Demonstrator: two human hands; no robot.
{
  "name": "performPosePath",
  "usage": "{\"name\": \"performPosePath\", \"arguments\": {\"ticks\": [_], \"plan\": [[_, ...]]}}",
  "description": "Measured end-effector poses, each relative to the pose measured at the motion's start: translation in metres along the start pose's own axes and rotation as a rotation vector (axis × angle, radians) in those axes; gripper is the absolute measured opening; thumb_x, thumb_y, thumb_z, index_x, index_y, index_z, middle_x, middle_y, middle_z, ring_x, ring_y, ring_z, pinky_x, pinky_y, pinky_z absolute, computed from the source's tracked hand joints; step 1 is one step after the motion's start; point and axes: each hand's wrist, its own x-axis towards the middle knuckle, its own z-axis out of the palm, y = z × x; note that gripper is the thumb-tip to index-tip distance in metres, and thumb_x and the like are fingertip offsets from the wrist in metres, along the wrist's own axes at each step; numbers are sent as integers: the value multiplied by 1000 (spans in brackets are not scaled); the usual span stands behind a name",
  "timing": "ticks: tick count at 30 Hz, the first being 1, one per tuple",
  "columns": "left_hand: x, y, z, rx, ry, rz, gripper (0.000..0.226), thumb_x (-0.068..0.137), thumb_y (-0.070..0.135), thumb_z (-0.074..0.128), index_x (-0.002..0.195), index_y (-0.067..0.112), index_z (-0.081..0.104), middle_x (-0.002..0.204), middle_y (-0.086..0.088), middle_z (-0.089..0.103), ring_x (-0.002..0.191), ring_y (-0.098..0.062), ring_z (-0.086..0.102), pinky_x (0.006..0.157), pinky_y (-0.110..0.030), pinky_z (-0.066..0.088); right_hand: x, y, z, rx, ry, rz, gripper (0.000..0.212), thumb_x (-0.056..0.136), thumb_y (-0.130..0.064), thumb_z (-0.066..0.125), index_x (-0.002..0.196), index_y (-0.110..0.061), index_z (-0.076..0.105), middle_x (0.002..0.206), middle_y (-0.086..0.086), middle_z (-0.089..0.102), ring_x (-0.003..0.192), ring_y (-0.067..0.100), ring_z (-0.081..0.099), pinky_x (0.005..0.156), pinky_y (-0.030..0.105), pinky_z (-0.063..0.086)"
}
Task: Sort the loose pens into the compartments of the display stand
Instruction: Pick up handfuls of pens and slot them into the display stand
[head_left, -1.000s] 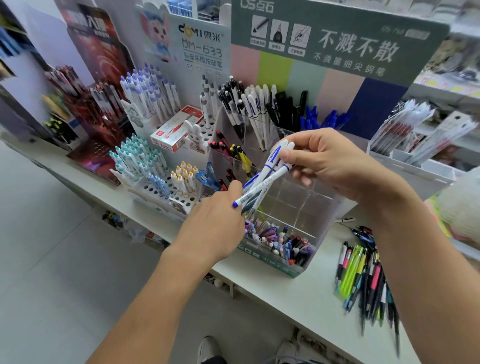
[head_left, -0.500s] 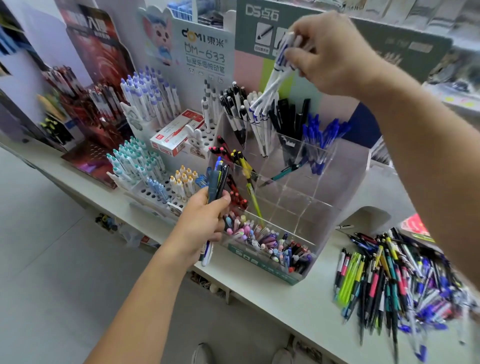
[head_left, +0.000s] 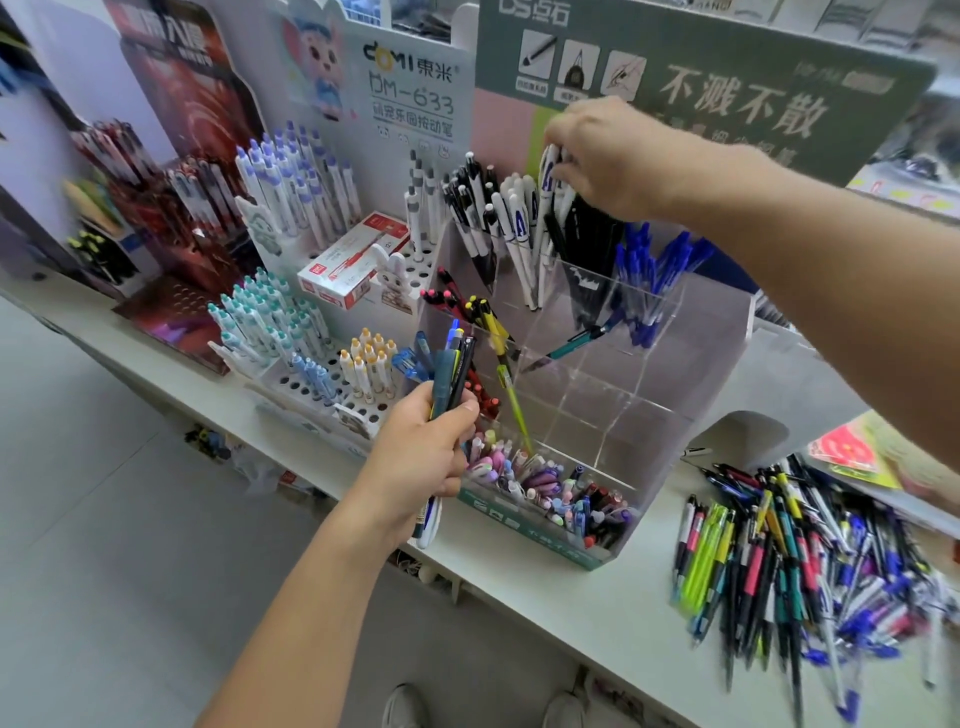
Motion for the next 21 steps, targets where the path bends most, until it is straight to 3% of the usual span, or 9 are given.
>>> {"name": "performPosePath", "arguments": {"ticks": [4, 6, 11, 14, 17, 19, 21], "plan": [[0, 7, 3, -240, -92, -63, 4, 103, 13, 50, 101, 13, 53, 64, 3, 41, 43, -7, 26, 36, -17, 20, 11, -15, 13, -50, -159, -1, 11, 98, -4, 52, 95, 0, 62, 94, 15, 64, 87, 37, 61, 81, 50, 56], [0, 9, 1, -383, -181, -97, 8, 102, 10, 46, 103, 11, 54, 66, 1, 41, 42, -6, 28, 34, -16, 23, 16, -19, 11, -44, -166, 9, 13, 98, -10, 56, 93, 0, 63, 93, 16, 64, 89, 39, 60, 81, 50, 54], [-6, 11, -1, -527, -347, -94, 20, 94, 15, 49, 111, 7, 54, 72, -2, 43, 46, -8, 33, 36, -17, 30, 2, -21, 22, -53, -31, 38, 33, 104, -34, 50, 118, -4, 52, 119, 20, 54, 111, 36, 49, 95, 47, 42], [-7, 12, 2, -516, -362, -51, 31, 95, 16, 50, 122, 3, 56, 76, -2, 49, 49, -7, 36, 39, -16, 32, -18, -26, 28, -57, 20, 67, 39, 106, -31, 44, 131, -2, 46, 131, 22, 58, 122, 40, 47, 99, 51, 43], [-6, 13, 7, -482, -345, -32, 35, 94, 17, 54, 126, 3, 59, 77, -1, 52, 50, -5, 37, 40, -15, 32, -54, -37, 24, 188, 210, 153, 42, 105, -30, 47, 141, -8, 49, 144, 14, 54, 129, 34, 49, 107, 49, 43], [-5, 14, 13, -436, -344, -28, 35, 92, 17, 58, 124, 5, 62, 77, -1, 54, 49, -6, 38, 40, -15, 32, -88, -53, 23, 458, 309, 230, 33, 100, -41, 57, 115, -15, 69, 108, 5, 72, 96, 18, 66, 87, 38, 55], [-3, 13, 22, -321, -337, -28, 33, 88, 19, 63, 119, 7, 67, 75, 0, 56, 49, -6, 40, 40, -15, 31, -121, -72, 28, 810, 236, 317, 28, 91, -44, 71, 88, -17, 77, 69, -9, 69, 57, -1, 56, 55, 20, 48]]}}
